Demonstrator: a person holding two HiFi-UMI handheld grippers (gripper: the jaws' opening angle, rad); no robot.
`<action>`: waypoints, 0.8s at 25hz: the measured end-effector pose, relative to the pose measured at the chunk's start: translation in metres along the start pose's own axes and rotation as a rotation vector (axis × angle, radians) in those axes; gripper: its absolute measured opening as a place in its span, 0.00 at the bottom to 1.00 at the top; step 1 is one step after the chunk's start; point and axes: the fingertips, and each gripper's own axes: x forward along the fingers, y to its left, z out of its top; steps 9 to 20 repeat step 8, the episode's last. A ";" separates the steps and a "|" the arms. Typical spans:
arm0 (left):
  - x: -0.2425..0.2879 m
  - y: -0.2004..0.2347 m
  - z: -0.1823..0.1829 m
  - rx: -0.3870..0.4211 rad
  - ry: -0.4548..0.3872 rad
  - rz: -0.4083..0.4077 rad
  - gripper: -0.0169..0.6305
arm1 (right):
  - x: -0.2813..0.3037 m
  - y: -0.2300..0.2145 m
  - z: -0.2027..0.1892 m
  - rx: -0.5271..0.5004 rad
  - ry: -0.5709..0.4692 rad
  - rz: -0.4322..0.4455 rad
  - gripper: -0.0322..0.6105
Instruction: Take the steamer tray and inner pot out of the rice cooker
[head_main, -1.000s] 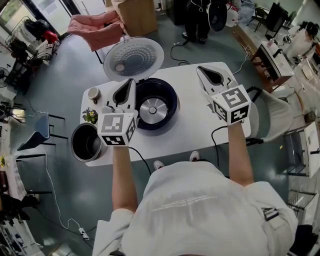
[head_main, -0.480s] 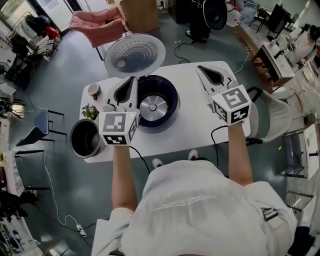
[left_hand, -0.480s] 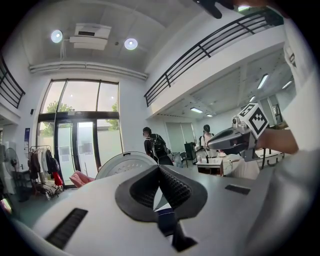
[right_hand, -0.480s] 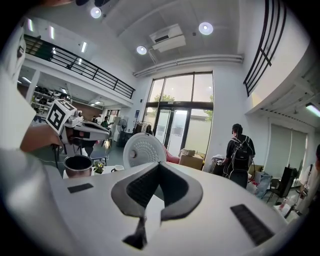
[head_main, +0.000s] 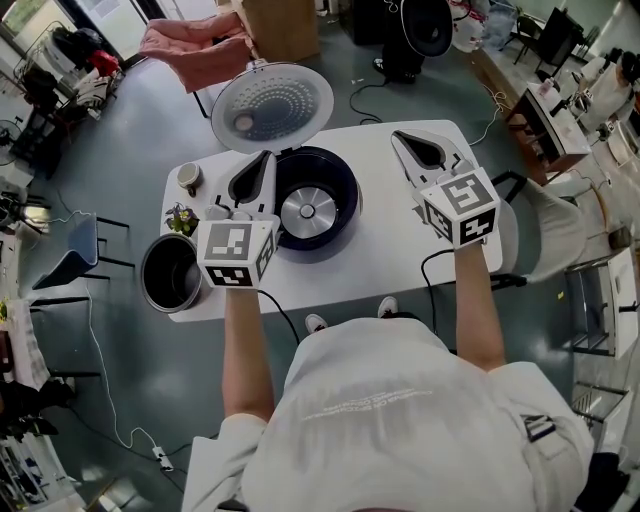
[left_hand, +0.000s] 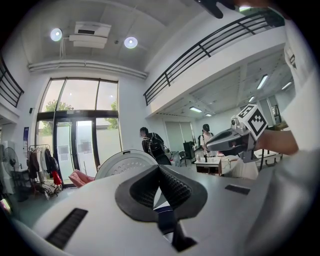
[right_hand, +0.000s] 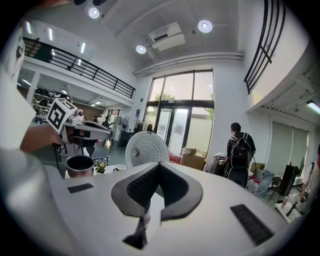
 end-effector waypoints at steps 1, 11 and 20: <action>0.000 0.000 0.000 0.003 0.004 -0.006 0.05 | 0.001 0.002 0.001 0.000 0.000 0.002 0.09; 0.001 -0.002 -0.006 0.013 0.035 -0.017 0.05 | 0.003 0.005 0.000 0.002 0.003 0.007 0.09; 0.001 -0.002 -0.006 0.013 0.035 -0.017 0.05 | 0.003 0.005 0.000 0.002 0.003 0.007 0.09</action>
